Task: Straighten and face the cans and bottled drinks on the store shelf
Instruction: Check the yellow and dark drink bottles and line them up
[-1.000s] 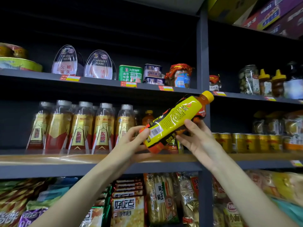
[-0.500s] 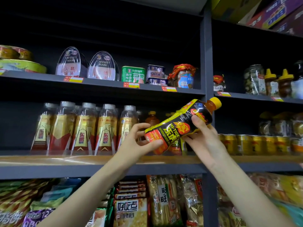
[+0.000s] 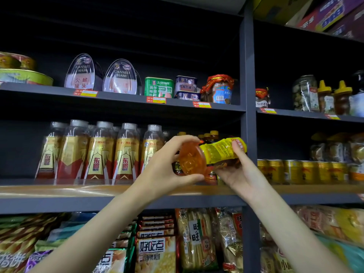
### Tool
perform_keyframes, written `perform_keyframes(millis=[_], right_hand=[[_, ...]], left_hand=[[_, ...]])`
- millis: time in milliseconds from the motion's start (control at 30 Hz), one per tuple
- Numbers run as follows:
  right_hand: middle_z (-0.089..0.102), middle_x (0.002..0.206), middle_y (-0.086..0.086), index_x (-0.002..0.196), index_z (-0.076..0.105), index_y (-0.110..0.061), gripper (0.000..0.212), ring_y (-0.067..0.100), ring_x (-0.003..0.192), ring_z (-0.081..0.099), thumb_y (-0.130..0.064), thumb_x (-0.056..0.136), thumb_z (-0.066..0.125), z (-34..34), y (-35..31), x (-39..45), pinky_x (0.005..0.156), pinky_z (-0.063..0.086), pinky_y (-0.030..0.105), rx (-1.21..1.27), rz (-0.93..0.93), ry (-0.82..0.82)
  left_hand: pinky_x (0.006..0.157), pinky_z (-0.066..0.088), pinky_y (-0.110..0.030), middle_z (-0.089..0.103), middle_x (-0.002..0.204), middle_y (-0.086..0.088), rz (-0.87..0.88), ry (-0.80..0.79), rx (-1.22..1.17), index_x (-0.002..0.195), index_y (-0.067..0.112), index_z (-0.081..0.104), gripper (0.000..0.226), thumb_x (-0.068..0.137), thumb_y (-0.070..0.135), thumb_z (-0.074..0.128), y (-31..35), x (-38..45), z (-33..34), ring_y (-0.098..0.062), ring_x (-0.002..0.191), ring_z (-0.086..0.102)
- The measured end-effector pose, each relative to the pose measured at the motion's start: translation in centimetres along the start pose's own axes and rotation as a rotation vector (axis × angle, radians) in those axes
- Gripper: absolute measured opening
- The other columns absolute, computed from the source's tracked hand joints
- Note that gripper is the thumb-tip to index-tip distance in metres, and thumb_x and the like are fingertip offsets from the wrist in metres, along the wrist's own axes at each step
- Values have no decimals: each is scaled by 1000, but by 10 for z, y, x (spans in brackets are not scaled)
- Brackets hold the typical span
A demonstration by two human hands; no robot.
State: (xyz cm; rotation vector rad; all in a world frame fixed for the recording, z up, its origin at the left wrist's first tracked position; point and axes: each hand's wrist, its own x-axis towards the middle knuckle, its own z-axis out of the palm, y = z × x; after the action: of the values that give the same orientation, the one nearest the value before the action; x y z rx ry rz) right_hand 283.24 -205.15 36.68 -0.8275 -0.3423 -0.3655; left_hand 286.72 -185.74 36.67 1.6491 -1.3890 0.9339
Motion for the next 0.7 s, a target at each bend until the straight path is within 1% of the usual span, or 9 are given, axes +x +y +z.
perform_keyframes(millis=[100, 167, 233, 267, 333, 433, 500, 600, 700], right_hand=[[62, 122, 8, 124, 51, -17, 62, 21, 107, 63, -22, 65, 71, -1, -9, -4, 93, 50, 44, -254, -266, -11], [60, 117, -4, 125, 45, -28, 73, 8, 107, 61, -24, 60, 76, -3, -12, -11, 92, 51, 32, -604, -514, -48], [55, 117, -16, 126, 37, -38, 80, 0, 107, 57, -29, 59, 79, -8, -13, -14, 88, 48, 20, -961, -677, -92], [51, 118, -21, 126, 33, -43, 82, -3, 109, 54, -30, 60, 81, -10, -14, -14, 88, 46, 15, -1086, -727, -104], [44, 120, -27, 122, 28, -51, 82, -7, 108, 49, -27, 65, 82, -9, -20, -12, 90, 41, 8, -1248, -843, -108], [37, 128, -18, 125, 27, -46, 81, -7, 116, 37, -24, 69, 81, 1, -36, -3, 90, 32, -3, -1374, -1016, -111], [37, 134, -12, 130, 25, -43, 83, -2, 119, 36, -23, 71, 80, 12, -48, 10, 90, 31, 1, -1428, -1009, -116], [39, 142, -2, 143, 20, -32, 92, 5, 119, 40, -24, 74, 79, 20, -55, 37, 94, 36, 21, -1498, -870, -95], [45, 137, 3, 144, 20, -29, 92, 14, 119, 47, -26, 74, 80, 15, -43, 62, 96, 39, 31, -1531, -703, -85]], left_hand=[[91, 42, -9, 53, 119, 16, -50, -56, 90, 114, 28, 54, 46, 74, 24, 76, -15, -6, 1, 6, 112, 48], [90, 39, -5, 55, 118, 14, -99, -114, 168, 105, 26, 59, 29, 79, 22, 71, -26, -10, 5, 5, 109, 49], [89, 29, 2, 50, 124, 12, -133, -131, 268, 105, 25, 59, 23, 84, 20, 66, -37, -13, 9, 2, 115, 43], [93, 24, 0, 47, 128, 11, -149, -115, 328, 108, 24, 58, 24, 85, 20, 64, -42, -13, 11, 0, 119, 39], [102, 22, -15, 42, 134, 8, -189, -55, 426, 114, 23, 56, 29, 86, 20, 62, -52, -13, 12, -7, 128, 33], [114, 21, -39, 32, 145, 4, -247, 29, 544, 124, 23, 51, 41, 85, 24, 64, -68, -11, 9, -16, 138, 21], [115, 13, -44, 19, 153, 3, -291, 32, 622, 133, 25, 42, 53, 85, 33, 63, -80, -11, 7, -18, 143, 8], [114, -3, -42, -3, 157, 3, -379, -10, 721, 145, 28, 21, 75, 84, 52, 57, -98, -11, 5, -18, 143, -14], [109, -10, -41, -11, 155, 1, -356, -6, 795, 148, 29, 15, 87, 74, 75, 28, -110, -15, 9, -18, 140, -20]])
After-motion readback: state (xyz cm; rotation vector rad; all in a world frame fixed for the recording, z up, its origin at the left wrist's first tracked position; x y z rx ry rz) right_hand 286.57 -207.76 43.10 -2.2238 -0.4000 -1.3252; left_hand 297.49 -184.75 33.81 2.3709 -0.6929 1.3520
